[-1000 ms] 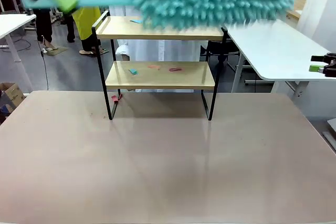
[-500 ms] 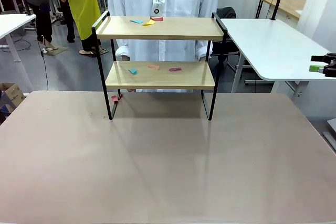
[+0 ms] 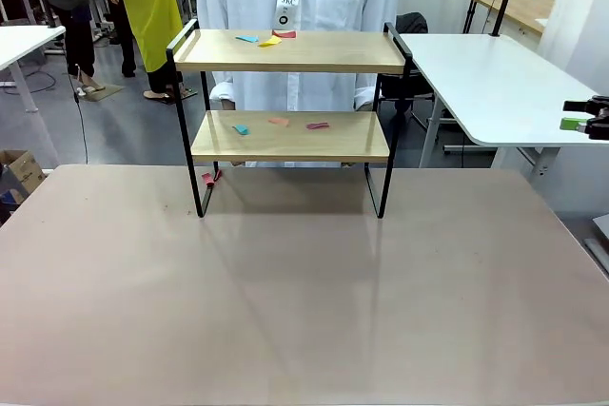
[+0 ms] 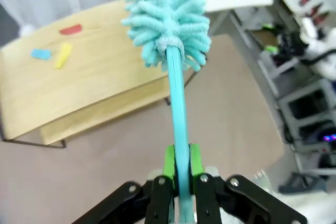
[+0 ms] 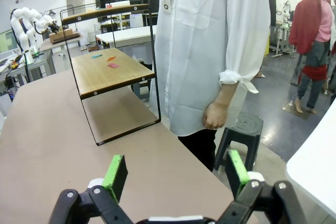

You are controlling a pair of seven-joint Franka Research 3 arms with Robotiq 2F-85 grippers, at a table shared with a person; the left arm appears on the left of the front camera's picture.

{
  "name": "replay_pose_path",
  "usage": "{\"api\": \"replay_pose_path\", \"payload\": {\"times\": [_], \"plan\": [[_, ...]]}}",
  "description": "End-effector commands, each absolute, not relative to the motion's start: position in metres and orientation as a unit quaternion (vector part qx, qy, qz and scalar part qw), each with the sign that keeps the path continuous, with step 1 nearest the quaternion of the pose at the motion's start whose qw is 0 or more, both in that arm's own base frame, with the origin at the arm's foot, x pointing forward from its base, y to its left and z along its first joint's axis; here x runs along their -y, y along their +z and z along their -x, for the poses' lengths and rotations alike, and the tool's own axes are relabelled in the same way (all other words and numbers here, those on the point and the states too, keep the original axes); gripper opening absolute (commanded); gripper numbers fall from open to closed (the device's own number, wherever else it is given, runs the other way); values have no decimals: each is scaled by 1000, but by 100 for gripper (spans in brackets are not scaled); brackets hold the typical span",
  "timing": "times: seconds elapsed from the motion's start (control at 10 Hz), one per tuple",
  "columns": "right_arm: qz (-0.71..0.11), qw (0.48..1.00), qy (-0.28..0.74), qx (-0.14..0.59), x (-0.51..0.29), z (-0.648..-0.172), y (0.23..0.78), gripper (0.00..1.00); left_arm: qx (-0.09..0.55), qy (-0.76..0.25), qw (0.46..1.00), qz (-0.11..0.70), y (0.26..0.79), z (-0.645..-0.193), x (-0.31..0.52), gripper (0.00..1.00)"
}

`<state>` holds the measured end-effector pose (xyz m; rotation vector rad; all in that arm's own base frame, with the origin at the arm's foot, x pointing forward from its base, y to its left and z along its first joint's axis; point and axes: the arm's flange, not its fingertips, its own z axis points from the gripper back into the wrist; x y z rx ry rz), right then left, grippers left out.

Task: Clean the shelf.
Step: Clean the specific section of the Shelf indicated by the human with the Duster.

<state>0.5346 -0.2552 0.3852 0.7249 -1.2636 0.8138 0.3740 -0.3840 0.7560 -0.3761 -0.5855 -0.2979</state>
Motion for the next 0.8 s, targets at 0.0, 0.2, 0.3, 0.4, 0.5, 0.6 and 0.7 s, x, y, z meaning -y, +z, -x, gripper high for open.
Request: {"api": "replay_pose_path", "payload": {"times": [0.0,0.2,0.3,0.4,0.5,0.6,0.7], "plan": [[-319,672,362,561,254,-536,387,100,284,-128,935,172,768,-385,403,13],[-319,672,362,561,254,-536,387,100,286,-145,929,184,756,-374,384,13],[-319,672,362,561,254,-536,387,100,279,-137,934,176,746,-389,398,13],[-319,672,362,561,254,-536,387,100,285,-104,940,158,737,-379,407,13],[-319,672,362,561,254,-536,387,100,298,-86,940,143,731,-375,422,13],[-319,672,362,561,254,-536,387,100,299,-76,940,144,726,-373,433,13],[-319,672,362,561,254,-536,387,100,302,-53,942,135,720,-377,440,13]]}}
